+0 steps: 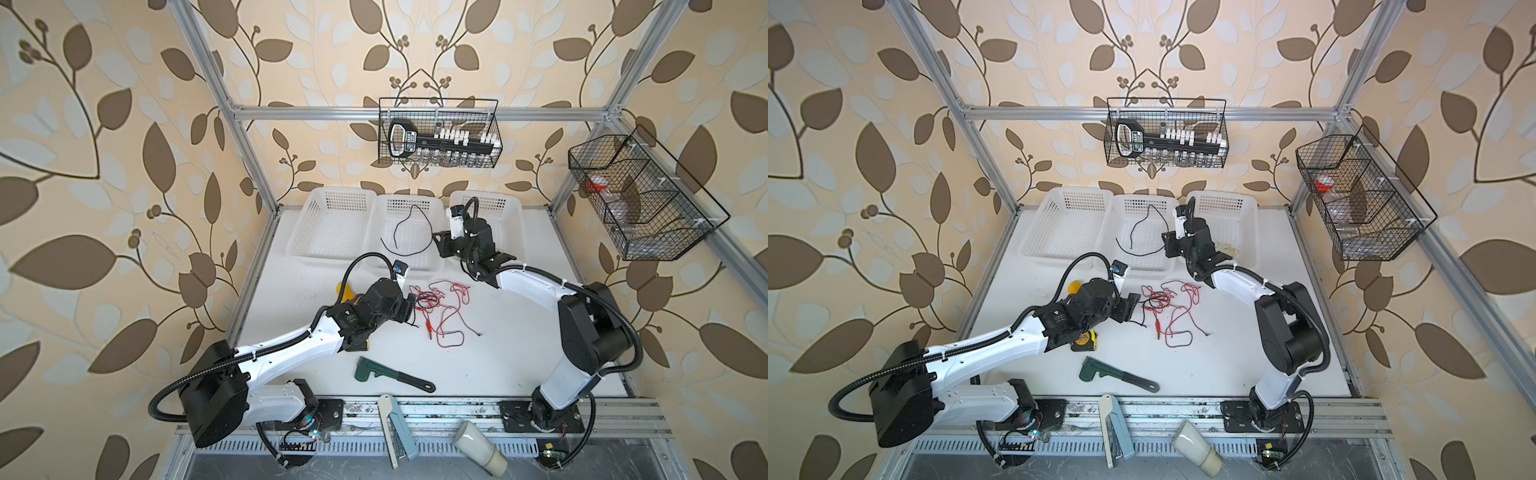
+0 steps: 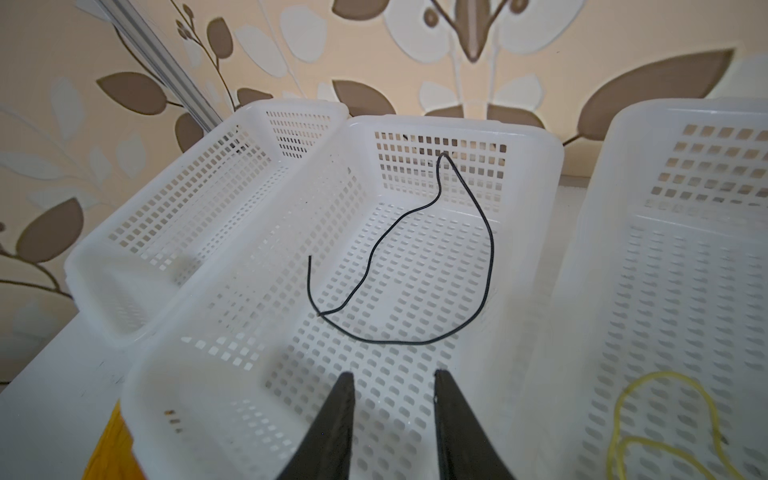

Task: Untangle the cables
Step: 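Return the right gripper to the red wire tangle while the left gripper holds it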

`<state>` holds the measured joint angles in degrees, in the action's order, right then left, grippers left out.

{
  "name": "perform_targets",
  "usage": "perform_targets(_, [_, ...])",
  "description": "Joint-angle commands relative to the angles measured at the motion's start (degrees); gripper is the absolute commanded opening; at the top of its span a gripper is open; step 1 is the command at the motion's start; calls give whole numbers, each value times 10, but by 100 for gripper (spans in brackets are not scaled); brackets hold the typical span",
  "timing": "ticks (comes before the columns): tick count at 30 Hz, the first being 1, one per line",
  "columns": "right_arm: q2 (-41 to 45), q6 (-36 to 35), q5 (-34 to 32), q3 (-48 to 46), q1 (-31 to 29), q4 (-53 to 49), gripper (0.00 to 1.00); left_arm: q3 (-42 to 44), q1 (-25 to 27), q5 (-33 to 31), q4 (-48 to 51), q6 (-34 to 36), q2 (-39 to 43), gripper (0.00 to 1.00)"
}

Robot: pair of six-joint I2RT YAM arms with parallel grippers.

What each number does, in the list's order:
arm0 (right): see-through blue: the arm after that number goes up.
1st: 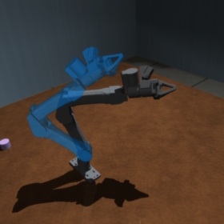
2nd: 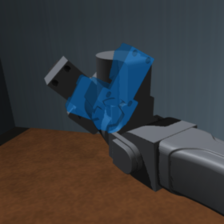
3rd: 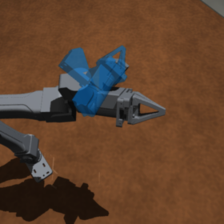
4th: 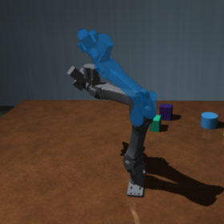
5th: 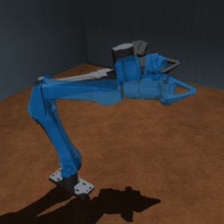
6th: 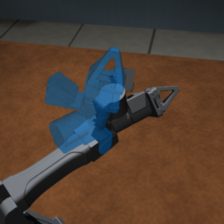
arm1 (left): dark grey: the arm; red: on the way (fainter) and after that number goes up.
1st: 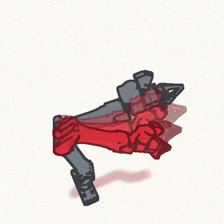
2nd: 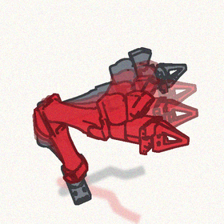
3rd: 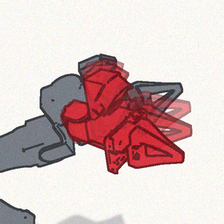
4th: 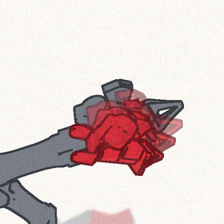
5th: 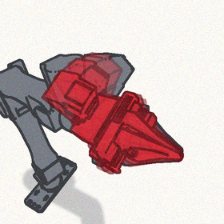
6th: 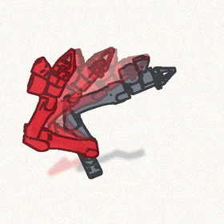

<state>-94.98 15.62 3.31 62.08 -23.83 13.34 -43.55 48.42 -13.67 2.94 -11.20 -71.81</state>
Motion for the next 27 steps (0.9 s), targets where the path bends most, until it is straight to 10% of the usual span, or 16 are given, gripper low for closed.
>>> perform_targets(1, [52, 13, 13, -50, 0, -7, 33, -30, 1, 22, 12, -14, -22, 71])
perform_targets(27, [276, 50, -14, -267, 0, -46, 34, -185, 2, 73, 75, 4, -266, 42])
